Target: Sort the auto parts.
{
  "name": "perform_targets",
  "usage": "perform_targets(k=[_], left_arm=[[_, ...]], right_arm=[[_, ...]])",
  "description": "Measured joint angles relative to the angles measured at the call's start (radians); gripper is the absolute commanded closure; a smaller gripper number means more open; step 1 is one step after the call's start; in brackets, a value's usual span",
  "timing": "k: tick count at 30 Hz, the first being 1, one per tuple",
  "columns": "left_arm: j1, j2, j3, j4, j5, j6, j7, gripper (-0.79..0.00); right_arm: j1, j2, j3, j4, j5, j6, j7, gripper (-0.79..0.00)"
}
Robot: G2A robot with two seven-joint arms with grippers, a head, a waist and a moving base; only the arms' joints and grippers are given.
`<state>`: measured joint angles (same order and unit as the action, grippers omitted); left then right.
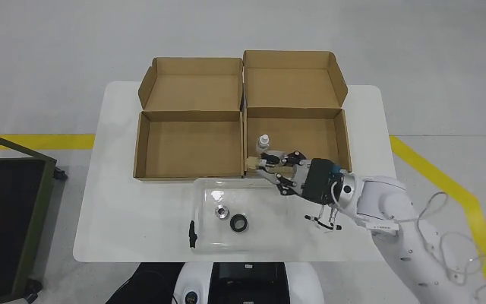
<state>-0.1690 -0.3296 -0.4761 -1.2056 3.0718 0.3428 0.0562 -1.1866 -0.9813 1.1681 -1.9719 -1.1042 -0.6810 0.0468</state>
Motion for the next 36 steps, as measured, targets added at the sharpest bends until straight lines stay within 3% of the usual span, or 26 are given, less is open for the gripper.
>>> perform_targets(k=[12,24,36], left_arm=[[0.0,0.0,0.0,0.0,0.0,0.0,0.0,-0.785],[0.0,0.0,0.0,0.0,0.0,0.0,0.0,-0.785],[0.0,0.0,0.0,0.0,0.0,0.0,0.0,-0.785]], right_arm=[[0.056,0.004,0.046,0.055,-0.183,0.095,0.269,0.0],[0.217,-0.021,-0.051,0.261,-0.159,0.057,0.442,0.0],[0.355,-0.059,-0.161,0.464,-0.07,0.023,0.527,0.0]])
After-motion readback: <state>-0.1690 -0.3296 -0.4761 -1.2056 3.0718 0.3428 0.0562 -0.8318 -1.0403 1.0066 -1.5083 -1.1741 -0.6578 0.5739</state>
